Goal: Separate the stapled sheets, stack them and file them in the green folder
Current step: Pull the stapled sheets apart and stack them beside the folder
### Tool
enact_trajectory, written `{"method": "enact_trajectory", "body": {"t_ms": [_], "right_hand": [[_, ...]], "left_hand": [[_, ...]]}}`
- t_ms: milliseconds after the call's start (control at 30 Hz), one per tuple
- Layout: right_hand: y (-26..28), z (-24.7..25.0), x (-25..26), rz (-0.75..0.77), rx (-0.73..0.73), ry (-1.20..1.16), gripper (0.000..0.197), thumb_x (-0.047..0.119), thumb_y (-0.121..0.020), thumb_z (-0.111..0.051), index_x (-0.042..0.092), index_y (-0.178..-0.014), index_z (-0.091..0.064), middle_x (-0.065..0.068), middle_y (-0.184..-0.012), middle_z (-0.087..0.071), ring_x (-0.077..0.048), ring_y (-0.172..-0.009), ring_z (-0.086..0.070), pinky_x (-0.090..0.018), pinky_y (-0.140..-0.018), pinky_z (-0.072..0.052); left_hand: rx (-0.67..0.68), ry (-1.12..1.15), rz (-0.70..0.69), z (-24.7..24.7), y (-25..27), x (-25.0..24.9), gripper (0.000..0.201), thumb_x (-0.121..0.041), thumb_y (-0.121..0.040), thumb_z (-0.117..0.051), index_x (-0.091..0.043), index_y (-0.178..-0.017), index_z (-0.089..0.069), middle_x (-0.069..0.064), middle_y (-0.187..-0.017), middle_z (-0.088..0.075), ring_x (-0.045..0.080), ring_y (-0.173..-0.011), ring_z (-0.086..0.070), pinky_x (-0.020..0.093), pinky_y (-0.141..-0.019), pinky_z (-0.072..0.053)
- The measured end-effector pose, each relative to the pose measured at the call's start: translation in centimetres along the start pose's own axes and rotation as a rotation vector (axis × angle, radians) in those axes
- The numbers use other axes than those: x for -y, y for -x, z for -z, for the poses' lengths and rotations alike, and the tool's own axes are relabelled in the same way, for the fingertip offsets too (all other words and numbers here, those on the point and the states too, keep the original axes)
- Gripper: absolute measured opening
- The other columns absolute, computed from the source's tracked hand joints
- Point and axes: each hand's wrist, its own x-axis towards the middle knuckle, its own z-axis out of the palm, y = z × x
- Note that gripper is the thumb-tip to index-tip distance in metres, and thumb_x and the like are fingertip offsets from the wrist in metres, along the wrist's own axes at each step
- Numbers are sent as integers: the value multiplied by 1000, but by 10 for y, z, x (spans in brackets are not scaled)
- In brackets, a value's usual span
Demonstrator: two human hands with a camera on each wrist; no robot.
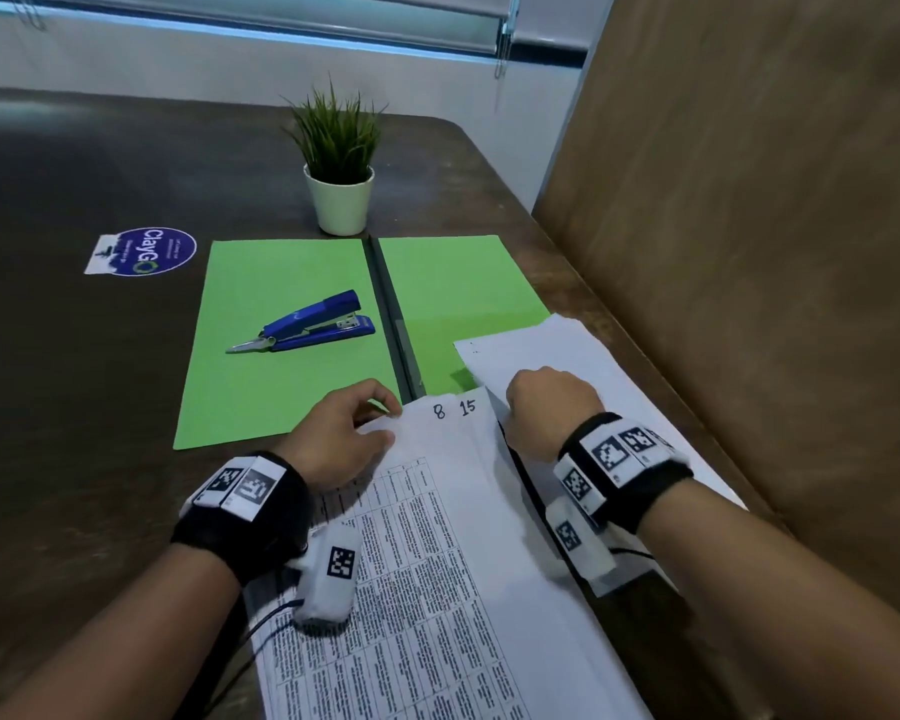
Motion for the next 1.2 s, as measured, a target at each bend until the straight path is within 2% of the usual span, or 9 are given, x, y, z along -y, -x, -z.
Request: {"method": "enact_trajectory", "body": {"t_ms": [100, 200, 367, 500, 700, 833, 967, 1033, 1200], "right_hand": [[-17, -6, -9, -76, 48, -51, 14, 27, -90, -58, 16, -88, -48, -9, -106, -65, -32, -92, -61, -31, -74, -45], [-21, -12, -17, -94, 32, -132, 29, 44, -93, -57, 15, -94, -59, -7, -106, -68, -30, -92, -61, -32, -77, -49], [25, -26, 2, 77, -185, -703, 16, 38, -88, -68, 22, -91, -72, 9, -70, -63, -12, -68, -61, -28, -65, -46], [50, -53, 9, -39, -197, -1002, 30, 31, -84, -76, 28, -113, -67, 10, -92, -67, -8, -76, -66, -23, -76, -53], [51, -63, -12, -89, -233, -1039, 22, 27, -86, -74, 23, -108, -70, 9, -107, -69, -5, -94, -65, -27, -89, -53], [37, -57, -44, -142, -417, -726, 37, 40, -86, -72, 23, -118, -68, 4, -127, -63, -13, -119, -51, -16, -93, -34], [32, -54, -80, -201, 114, -450, 78, 74, -84, -51, 35, -151, -36, -3, -163, -25, -22, -150, -20, -48, -118, -26], [38, -57, -84, -197, 210, -337, 75, 74, -87, -44, 35, -151, -34, -4, -162, -25, -24, -148, -23, -50, -115, -29], [47, -49, -46, -75, -169, -712, 49, 52, -89, -64, 22, -129, -63, 4, -132, -61, -11, -115, -59, -29, -95, -46]], "left_hand": [[0, 8, 9, -1, 2, -1, 27, -6, -92, -65, -33, -98, -68, -1, -98, -75, 25, -79, -67, 32, -77, -55], [7, 33, -10, -2, 3, -1, 30, -4, -94, -64, -30, -106, -73, -14, -98, -71, -5, -78, -63, 12, -71, -47], [-10, 107, 9, -5, 1, -2, 32, -5, -92, -67, -33, -106, -74, -15, -92, -73, -6, -68, -63, 18, -73, -49], [-24, 75, -1, -18, 0, -4, 34, -5, -90, -68, -31, -110, -74, -16, -106, -71, -11, -81, -60, 17, -84, -46], [-8, 107, -1, -21, -2, 1, 35, 5, -91, -65, -21, -114, -72, -20, -110, -67, -32, -88, -53, -7, -78, -38], [-5, 87, -8, -18, -4, 3, 36, 6, -91, -64, -19, -115, -72, -15, -112, -68, -31, -90, -55, -7, -81, -38], [2, 64, -17, -18, -4, 4, 36, 5, -91, -65, -19, -117, -72, -15, -114, -68, -30, -92, -54, -7, -82, -37], [6, 58, -16, -17, -3, 3, 37, 4, -91, -65, -23, -116, -72, -17, -116, -68, -25, -100, -57, -3, -87, -38], [-6, 64, -10, -16, -1, 2, 39, 0, -92, -66, -30, -116, -72, -12, -120, -70, 1, -108, -63, 5, -85, -44]]}}
